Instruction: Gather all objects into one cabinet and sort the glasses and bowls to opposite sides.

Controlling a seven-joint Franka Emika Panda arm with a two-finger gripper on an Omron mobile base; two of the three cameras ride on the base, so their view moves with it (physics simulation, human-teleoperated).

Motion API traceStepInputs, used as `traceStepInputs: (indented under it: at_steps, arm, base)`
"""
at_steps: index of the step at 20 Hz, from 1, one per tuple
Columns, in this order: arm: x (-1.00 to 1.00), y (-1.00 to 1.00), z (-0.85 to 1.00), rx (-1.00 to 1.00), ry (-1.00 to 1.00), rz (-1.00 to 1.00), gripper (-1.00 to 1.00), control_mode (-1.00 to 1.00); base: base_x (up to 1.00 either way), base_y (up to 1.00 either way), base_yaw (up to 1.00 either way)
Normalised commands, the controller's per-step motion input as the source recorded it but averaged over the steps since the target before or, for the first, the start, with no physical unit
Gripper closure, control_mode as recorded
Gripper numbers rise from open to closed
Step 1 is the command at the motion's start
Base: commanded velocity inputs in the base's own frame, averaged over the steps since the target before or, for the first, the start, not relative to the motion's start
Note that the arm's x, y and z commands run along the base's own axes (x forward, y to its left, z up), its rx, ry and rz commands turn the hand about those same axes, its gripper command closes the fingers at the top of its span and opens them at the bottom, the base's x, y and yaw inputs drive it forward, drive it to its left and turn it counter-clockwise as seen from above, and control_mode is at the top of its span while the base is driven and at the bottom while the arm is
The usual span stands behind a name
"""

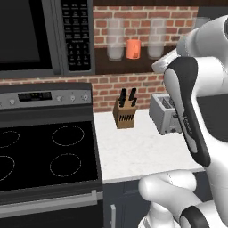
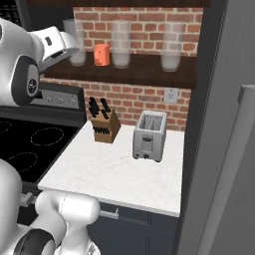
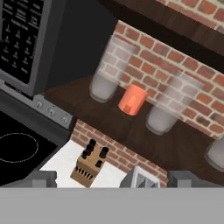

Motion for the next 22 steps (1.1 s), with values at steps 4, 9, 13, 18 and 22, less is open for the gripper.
traceStepInputs:
  at_steps: [4,9,13,18,22]
  arm:
    - [0.55,0.0,0.0,-0.06,0.0,0.0,-1.0,-1.0]
    - [0.37,0.04,-0.06,-0.02,0.01,0.01,-1.0,-1.0]
    - [0.37,0.09,-0.1,-0.12,0.0,-0.03,-1.0,-1.0]
    - [0.29,0.04,-0.01,-0.09,0.0,-0.07,-1.0,-1.0]
    - [0.04,0.04,0.0,-0.01,0.0,0.0,-1.0,-1.0]
  base:
    - [0.0,0.0,0.0]
    - [0.0,0.0,0.0]
    - [0.0,0.0,0.0]
    - [0.0,0.0,0.0]
    - [0.0,0.0,0.0]
